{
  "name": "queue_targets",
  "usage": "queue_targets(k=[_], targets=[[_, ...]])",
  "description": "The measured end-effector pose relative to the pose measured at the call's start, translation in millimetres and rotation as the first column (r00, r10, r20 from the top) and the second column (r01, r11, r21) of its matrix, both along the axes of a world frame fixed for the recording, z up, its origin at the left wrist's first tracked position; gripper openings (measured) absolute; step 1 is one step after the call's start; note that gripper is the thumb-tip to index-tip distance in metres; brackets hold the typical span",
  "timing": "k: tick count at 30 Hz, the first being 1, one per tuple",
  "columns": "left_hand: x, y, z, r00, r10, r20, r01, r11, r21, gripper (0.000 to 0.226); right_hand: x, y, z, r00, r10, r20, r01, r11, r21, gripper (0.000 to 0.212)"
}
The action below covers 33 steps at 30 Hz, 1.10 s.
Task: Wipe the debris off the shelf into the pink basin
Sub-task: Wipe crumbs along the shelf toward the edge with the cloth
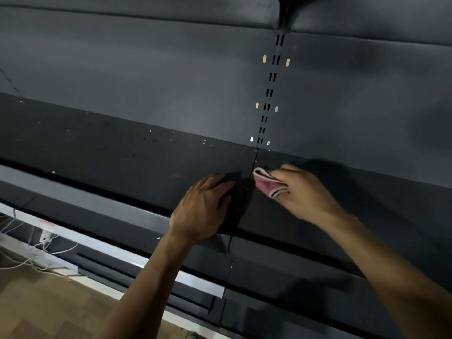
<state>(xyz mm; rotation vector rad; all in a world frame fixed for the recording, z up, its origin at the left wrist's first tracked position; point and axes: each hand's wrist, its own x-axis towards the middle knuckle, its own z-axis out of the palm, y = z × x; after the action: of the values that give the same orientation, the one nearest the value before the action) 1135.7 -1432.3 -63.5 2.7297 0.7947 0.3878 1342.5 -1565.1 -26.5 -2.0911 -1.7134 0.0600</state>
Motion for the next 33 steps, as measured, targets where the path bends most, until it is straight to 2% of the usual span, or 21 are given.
queue_targets(k=[3,5,6,8,12,16,20,22,24,27,29,31,33], targets=[[2,0,-1,1.000,0.011,-0.008,-0.010,1.000,0.020,0.044,-11,-13,11,0.992,0.089,-0.090,-0.092,0.995,-0.024,0.008],[3,0,-2,1.000,0.013,-0.011,-0.013,1.000,0.024,0.047,-26,-13,0,0.988,0.152,-0.024,-0.154,0.981,-0.120,0.010],[4,0,-2,1.000,0.015,-0.007,-0.015,1.000,0.017,0.050,-31,-11,-8,0.988,0.154,0.028,-0.149,0.980,-0.134,0.019],[4,0,-2,1.000,0.011,0.006,-0.011,1.000,0.013,0.056,-31,1,-20,0.981,0.134,0.142,-0.122,0.988,-0.093,0.030],[3,0,-1,0.999,-0.006,0.031,0.005,1.000,0.028,0.043,-11,30,-20,0.962,0.062,0.267,-0.059,0.998,-0.020,0.028],[1,2,-2,1.000,0.010,0.020,-0.011,1.000,0.007,0.043,11,46,-13,0.983,-0.041,0.180,0.043,0.999,-0.008,0.027],[1,2,-1,1.000,-0.006,0.016,0.006,1.000,0.005,0.044,20,29,2,0.983,-0.173,0.065,0.166,0.981,0.101,0.010],[1,2,-1,1.000,-0.012,0.008,0.012,1.000,0.010,0.045,18,11,9,0.982,-0.190,0.009,0.188,0.977,0.101,0.005],[1,2,-2,1.000,-0.008,0.005,0.008,1.000,0.010,0.045,13,-7,12,0.987,-0.157,-0.021,0.158,0.985,0.070,0.008],[2,2,-2,1.000,-0.003,0.009,0.002,1.000,0.022,0.043,-4,-27,1,1.000,-0.019,0.019,0.020,0.998,-0.059,0.006],[3,2,-3,1.000,-0.005,0.010,0.005,1.000,0.030,0.043,-17,-30,-12,0.994,0.049,0.095,-0.038,0.992,-0.118,0.025],[3,3,-3,1.000,-0.010,0.003,0.010,0.999,0.030,0.043,-18,-23,-23,0.980,0.057,0.190,-0.044,0.996,-0.072,0.036],[1,4,-3,1.000,-0.021,0.000,0.021,1.000,0.020,0.045,-12,-10,-24,0.975,0.036,0.219,-0.029,0.999,-0.033,0.039]])
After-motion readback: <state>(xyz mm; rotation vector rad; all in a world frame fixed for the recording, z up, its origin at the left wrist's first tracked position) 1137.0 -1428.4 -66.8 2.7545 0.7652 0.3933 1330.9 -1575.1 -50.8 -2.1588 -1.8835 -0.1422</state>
